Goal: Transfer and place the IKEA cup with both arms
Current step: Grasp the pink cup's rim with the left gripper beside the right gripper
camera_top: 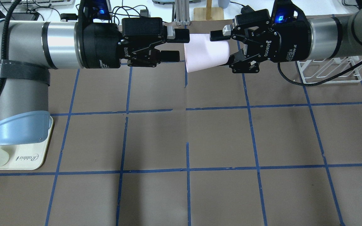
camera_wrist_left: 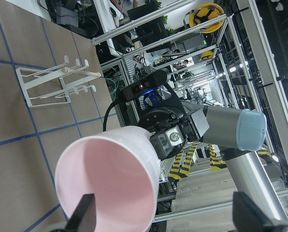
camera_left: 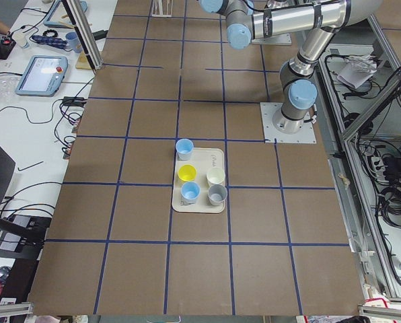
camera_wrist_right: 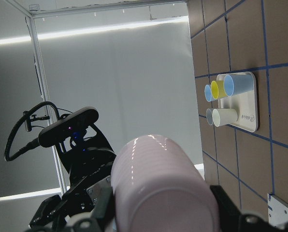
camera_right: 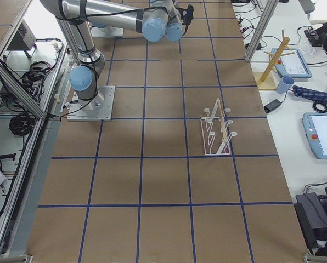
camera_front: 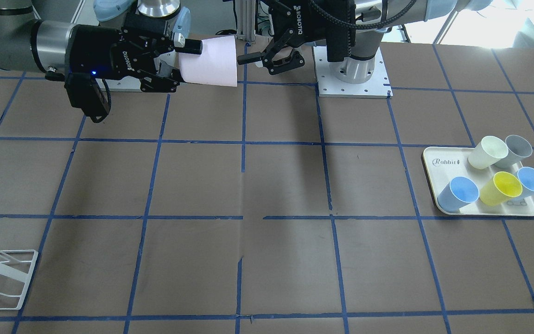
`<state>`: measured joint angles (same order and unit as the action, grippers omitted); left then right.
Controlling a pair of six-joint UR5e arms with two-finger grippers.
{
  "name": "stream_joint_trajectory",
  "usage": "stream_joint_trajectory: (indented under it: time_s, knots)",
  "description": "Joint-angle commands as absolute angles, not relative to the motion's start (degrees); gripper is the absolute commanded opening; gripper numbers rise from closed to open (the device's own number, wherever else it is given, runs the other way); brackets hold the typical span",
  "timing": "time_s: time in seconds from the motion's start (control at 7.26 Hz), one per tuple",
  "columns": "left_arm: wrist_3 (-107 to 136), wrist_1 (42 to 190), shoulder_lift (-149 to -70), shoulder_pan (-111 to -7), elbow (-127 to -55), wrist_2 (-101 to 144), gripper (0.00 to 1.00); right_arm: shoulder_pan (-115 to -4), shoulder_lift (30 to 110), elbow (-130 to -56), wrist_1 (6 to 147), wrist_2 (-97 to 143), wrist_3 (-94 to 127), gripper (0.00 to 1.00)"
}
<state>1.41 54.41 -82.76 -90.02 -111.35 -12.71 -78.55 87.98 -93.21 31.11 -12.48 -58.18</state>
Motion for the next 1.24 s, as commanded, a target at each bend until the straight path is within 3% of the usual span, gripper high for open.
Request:
stream_joint_trajectory:
  time_s: [0.0, 0.55, 0.96, 1.1]
  knots:
    - [1.4, 52.7, -82.6, -91.0, -111.4, -13.2, 0.98, -78.6, 88.0, -92.9, 30.3, -12.5, -58.2, 0.18]
    - [1.2, 50.0, -83.7, -91.0, -111.4, -13.3, 0.81, -78.6, 88.1, -92.9, 30.1, -12.5, -58.1, 0.18]
    - [1.3, 47.9, -84.6, -91.0, -111.3, -13.3, 0.79, -78.6, 88.1, -92.8, 30.0, -12.5, -58.1, 0.18]
    - [1.4, 47.8, -84.6, -91.1, -111.4, -13.3, 0.72, -78.6, 88.1, -92.8, 30.0, -12.5, -58.1, 0.18]
